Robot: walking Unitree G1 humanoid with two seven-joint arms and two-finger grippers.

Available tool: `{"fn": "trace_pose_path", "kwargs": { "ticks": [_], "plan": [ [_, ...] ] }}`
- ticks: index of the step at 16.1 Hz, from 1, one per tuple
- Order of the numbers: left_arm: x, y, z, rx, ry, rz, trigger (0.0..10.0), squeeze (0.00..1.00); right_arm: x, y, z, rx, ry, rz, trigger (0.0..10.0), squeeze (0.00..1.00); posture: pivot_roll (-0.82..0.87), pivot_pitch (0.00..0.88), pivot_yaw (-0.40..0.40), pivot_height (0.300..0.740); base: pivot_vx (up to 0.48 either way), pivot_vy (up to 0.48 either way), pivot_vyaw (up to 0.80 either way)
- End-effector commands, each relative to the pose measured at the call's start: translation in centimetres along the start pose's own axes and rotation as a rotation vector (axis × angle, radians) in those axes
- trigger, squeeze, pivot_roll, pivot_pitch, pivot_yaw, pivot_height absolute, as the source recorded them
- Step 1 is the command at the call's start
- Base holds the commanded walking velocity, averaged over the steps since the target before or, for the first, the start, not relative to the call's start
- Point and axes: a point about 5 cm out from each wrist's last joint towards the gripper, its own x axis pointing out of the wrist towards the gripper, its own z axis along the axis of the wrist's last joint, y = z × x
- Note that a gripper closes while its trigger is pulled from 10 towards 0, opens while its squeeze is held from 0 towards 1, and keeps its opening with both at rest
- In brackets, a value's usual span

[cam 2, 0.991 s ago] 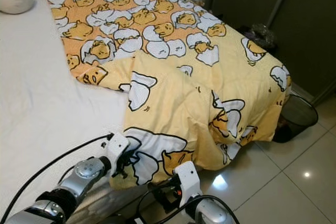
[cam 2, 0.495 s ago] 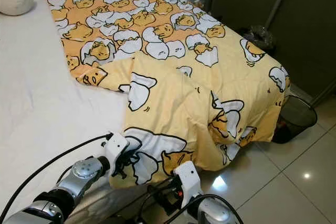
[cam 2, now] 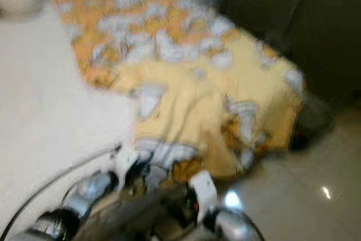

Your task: Clean up the room

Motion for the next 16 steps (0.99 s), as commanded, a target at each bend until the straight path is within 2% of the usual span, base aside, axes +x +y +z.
{"fn": "trace_pose_path", "kwargs": {
  "ticks": [1,3,4,6,7,10,15,16],
  "plan": [
    [0.5,-0.3,1.2,0.044,-0.041,-0.034,10.0,0.00,-0.1,0.2,-0.2,0.011,0.002,0.016,10.0,0.00,-0.06,0.000,0.021,0.740,0.000,0.000,0.00],
    [0.8,-1.9,1.1,0.085,-0.040,-0.104,10.0,0.00,-0.3,0.1,-0.2,0.007,0.011,0.022,10.0,0.00,-0.06,0.000,0.016,0.740,0.000,0.000,0.00],
    [1.2,-3.5,1.2,0.114,-0.041,-0.195,10.0,0.00,-0.4,0.1,-0.1,0.003,0.018,0.031,10.0,0.00,-0.06,0.000,0.016,0.740,0.000,0.000,0.00],
    [1.5,-7.1,1.0,0.116,-0.028,-0.428,10.0,0.00,-0.5,-0.1,0.1,-0.001,0.024,0.043,10.0,0.00,-0.07,0.000,0.011,0.740,0.000,0.000,0.00],
    [1.6,-8.1,1.0,0.118,-0.021,-0.491,10.0,0.00,-0.6,-0.2,0.2,-0.003,0.025,0.044,10.0,0.00,-0.08,0.000,0.011,0.740,0.000,0.000,0.00],
    [1.8,-8.8,1.4,0.096,-0.032,-0.516,10.0,0.00,-1.3,-0.4,0.6,0.001,0.031,0.061,10.0,0.00,-0.09,0.000,0.011,0.740,0.000,0.000,0.00],
    [2.0,-6.9,2.1,0.039,-0.069,-0.387,10.0,0.00,-1.9,-0.8,0.5,0.011,0.046,0.055,10.0,0.00,-0.09,0.000,0.010,0.740,0.000,0.000,0.00],
    [2.0,-6.6,2.0,0.047,-0.062,-0.355,10.0,0.00,-1.7,-0.7,0.6,0.018,0.043,0.058,10.0,0.00,-0.09,0.000,0.010,0.740,-0.454,0.000,0.00]
  ]
}}
